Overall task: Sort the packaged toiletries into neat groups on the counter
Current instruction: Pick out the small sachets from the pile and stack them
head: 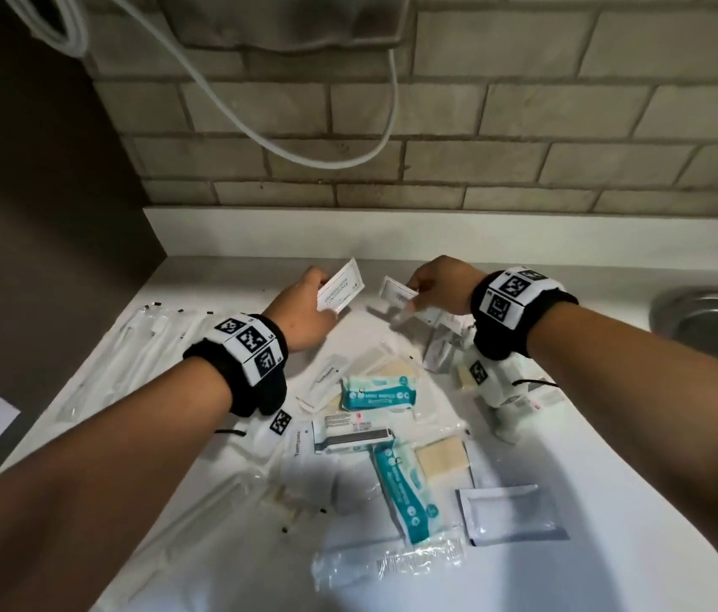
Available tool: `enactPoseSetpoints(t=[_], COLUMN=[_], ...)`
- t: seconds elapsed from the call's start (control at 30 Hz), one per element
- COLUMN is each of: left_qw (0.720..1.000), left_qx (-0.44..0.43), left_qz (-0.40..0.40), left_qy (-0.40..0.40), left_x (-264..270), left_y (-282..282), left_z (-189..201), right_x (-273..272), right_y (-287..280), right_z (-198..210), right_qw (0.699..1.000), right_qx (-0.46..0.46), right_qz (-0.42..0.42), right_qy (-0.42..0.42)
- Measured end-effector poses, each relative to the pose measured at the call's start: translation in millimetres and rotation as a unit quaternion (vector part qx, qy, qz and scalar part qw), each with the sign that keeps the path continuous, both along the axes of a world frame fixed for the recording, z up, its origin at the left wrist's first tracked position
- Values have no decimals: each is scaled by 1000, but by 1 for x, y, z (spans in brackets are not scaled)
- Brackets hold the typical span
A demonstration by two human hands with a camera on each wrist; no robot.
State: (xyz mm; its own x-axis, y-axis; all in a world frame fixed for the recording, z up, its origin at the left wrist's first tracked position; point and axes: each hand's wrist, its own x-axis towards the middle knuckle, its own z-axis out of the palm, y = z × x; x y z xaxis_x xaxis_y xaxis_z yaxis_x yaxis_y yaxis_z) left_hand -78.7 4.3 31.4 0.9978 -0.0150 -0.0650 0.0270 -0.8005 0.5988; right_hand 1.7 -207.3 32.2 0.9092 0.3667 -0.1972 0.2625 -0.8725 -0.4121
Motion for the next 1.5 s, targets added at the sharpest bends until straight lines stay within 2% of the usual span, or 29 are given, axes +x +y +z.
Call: enactPoseSetpoints(t=[0.07, 0.13, 0.27, 0.33, 0.5, 0.67, 0.73, 0.83, 1.0, 1.1, 1.27, 1.5], left_qw=[1000, 999, 996, 994, 989, 988, 987, 987, 988, 988, 991, 987], left_qx=[-16, -34, -79, -97, -130, -119, -118, -112, -109, -115, -88, -122], left_qz=[-6, -13, -33, -41, -61, -101, -106, -117, -105, -94, -102, -100], left_qy=[-26, -37, -39, -33, -22, -6, 7, 26, 37, 42, 27, 28], left_x=[1, 0, -1, -1, -5, -13, -14, -15, -12, -12, -9, -15], left_y=[-8, -17, -30, -33, -35, -42, -44, -42, -39, -36, -20, 2], left_z=[5, 7, 5, 3, -3, -5, -8, -13, -17, -19, -18, -15], right_x=[2, 0, -13, -13, -8, -7, -9, -4, -12, -13, -13, -43], right_y=[-7, -11, -12, -13, -20, -23, -21, -22, -22, -23, -28, -20], right_z=[4, 4, -5, -14, -11, -20, -24, -28, -25, -17, 12, 43], right_qw=[1000, 998, 976, 964, 977, 963, 958, 969, 977, 983, 995, 997], right_qx=[-5, -64, -193, -238, -210, -249, -274, -247, -211, -184, -77, 30], right_qz=[7, 19, 69, 80, 17, 3, 13, -6, -7, -10, -50, -48], right_qy=[-9, -10, 74, 83, 39, 106, 86, 19, -32, -25, -27, 49])
